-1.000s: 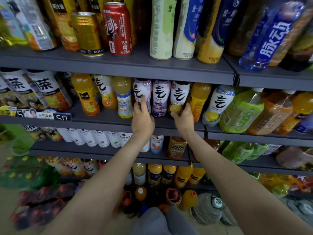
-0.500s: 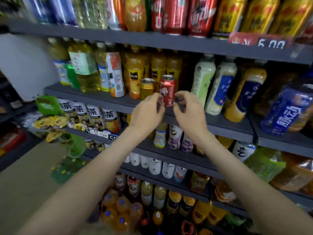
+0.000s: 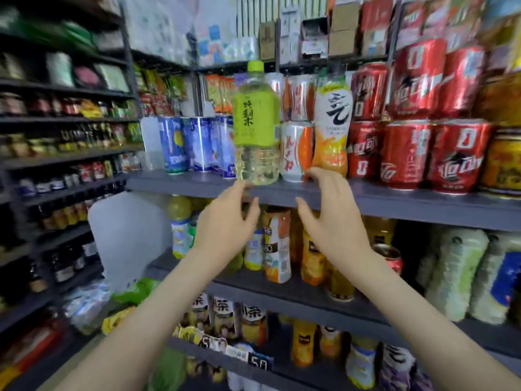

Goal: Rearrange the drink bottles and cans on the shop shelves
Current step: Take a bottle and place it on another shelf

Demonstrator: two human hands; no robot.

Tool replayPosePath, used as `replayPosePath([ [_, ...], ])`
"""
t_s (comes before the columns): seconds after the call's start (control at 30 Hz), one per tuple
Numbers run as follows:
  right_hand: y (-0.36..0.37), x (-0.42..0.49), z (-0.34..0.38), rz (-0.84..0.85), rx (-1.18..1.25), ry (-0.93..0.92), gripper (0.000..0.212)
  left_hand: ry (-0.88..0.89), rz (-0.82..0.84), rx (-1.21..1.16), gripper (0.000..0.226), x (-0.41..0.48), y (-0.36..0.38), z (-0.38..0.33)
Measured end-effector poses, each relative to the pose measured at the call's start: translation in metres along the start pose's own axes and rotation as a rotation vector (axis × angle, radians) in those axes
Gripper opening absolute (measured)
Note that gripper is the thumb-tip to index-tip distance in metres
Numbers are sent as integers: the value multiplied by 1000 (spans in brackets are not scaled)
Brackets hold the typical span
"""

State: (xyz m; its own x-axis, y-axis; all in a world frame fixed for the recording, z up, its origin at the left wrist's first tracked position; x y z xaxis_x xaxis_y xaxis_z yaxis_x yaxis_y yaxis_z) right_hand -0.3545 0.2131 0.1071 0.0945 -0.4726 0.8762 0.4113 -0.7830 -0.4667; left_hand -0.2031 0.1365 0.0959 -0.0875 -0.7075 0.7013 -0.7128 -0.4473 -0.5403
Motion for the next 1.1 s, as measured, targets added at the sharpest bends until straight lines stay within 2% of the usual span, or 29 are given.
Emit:
replayPosePath([
  [0.17,37,42,0,-58,14,95,51,-97,-7,-170,52,63,-8,53],
  [0.3,55,63,-4,-106,79,198,51,-193,148,-356,64,96,21,49],
  [0.43,70,78,-15,-107,151,308,47,-193,231,-563,50,102,47,31],
  [0.53,84,81,-21,-140,247,386,42,-207,274,-650,50,99,55,29],
  [0.63,86,79,-22,-223,246,444,46,-120,325,-717,51,95,56,23],
  [0.73,83,76,-21,-298,291,463,45,-71,316,-792,58,93,54,25],
  [0.8,78,74,-23,-330,299,474,43,-94,315,-886,71,94,51,30],
  [0.87,72,76,-25,-322,222,465,46,-102,360,-867,82,96,52,30],
  [0.93,68,78,-24,-268,141,453,58,-101,381,-791,82,96,50,30],
  [1.1,57,71,-5,-262,156,353,55,-25,389,-920,84,84,43,22],
])
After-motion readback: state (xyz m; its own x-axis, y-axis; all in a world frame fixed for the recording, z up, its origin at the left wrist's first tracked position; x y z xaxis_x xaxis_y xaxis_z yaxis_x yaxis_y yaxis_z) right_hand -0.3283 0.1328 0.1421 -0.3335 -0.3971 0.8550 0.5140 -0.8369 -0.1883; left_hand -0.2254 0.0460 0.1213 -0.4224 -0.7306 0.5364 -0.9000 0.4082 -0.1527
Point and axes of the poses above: each hand's wrist, its own x-axis towards the middle knuckle, its own y-axis out of the palm, z = x × y, the point moved 10 cm from there along x, towards the middle knuckle, and after that the axes turned 12 degrees about -y, right-handed, at the moved point
